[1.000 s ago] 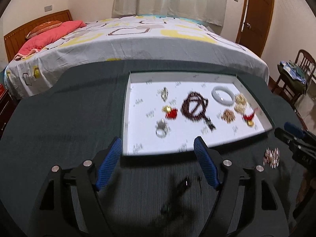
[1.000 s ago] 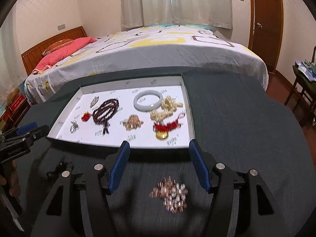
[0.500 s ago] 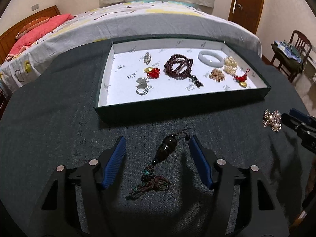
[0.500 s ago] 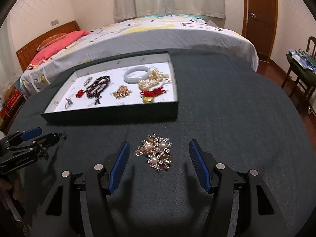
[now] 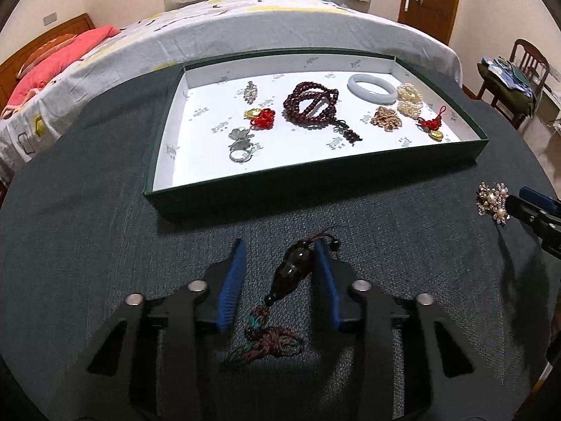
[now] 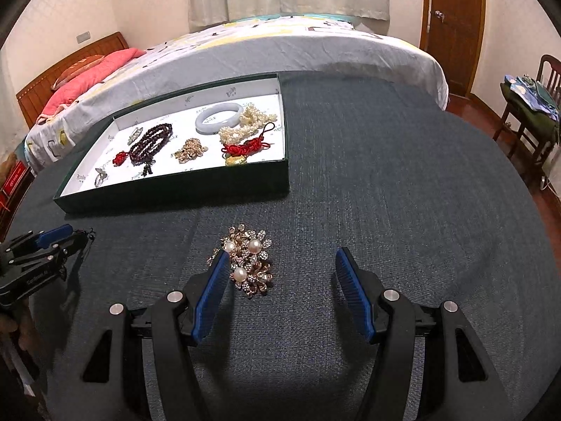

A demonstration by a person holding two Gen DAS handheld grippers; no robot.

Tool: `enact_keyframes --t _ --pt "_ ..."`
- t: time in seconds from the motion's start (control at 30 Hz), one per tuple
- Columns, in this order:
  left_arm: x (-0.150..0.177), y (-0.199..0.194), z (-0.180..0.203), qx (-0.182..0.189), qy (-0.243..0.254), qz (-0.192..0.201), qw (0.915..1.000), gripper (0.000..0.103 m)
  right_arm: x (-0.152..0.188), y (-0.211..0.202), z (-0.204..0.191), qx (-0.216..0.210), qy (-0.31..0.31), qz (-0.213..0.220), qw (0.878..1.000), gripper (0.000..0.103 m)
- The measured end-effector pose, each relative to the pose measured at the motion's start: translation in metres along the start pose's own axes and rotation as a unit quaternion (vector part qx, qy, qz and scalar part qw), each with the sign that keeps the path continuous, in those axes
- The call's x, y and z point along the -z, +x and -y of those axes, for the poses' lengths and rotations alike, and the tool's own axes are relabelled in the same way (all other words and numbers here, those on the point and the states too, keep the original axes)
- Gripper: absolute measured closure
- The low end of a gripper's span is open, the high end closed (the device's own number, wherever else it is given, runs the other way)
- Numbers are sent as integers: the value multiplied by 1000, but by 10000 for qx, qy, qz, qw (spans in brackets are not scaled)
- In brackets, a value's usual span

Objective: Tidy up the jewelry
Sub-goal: 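Move the left gripper to the black cord pendant while the right gripper approaches the pearl flower brooch, then grasp the black cord pendant with the left gripper while the right gripper grasps the pearl flower brooch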

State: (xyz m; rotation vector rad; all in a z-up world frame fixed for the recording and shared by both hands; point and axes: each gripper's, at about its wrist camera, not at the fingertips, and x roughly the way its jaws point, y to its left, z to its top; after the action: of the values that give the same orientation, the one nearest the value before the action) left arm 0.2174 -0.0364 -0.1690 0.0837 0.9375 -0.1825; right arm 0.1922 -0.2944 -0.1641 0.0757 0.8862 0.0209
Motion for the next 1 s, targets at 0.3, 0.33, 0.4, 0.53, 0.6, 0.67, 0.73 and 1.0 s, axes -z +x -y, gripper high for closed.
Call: enact_keyframes --t 0.3,0.33,0.4,0.53,0.6,0.67,0.73,1.0 --pt "1 -1 1 -3 95 59 9999 84 -5 12 -10 -125 -66 -68 9999 42" --pt "1 -1 1 -1 78 59 10000 84 -5 14 -12 -132 -88 -74 9998 42" --pt "1 -2 -1 -2 31 57 10000 84 -5 18 -13 -127 -117 -94 9998 42" --pt "2 -3 -5 21 -51 52 10000 84 -4 21 -16 -86 -175 -113 9997 42" --pt "2 -4 -7 28 -84 54 9999 84 -3 20 -18 -53 -222 -97 9997 45" --pt "3 -4 -7 28 -103 62 9999 84 -2 19 -22 -42 -297 -92 9995 54" --pt "2 -4 -7 37 -113 64 9999 84 -1 18 -25 -104 -352 -101 9993 64" --pt "3 -10 -9 53 -179 125 9997 84 0 12 -30 -233 -298 -24 9993 78"
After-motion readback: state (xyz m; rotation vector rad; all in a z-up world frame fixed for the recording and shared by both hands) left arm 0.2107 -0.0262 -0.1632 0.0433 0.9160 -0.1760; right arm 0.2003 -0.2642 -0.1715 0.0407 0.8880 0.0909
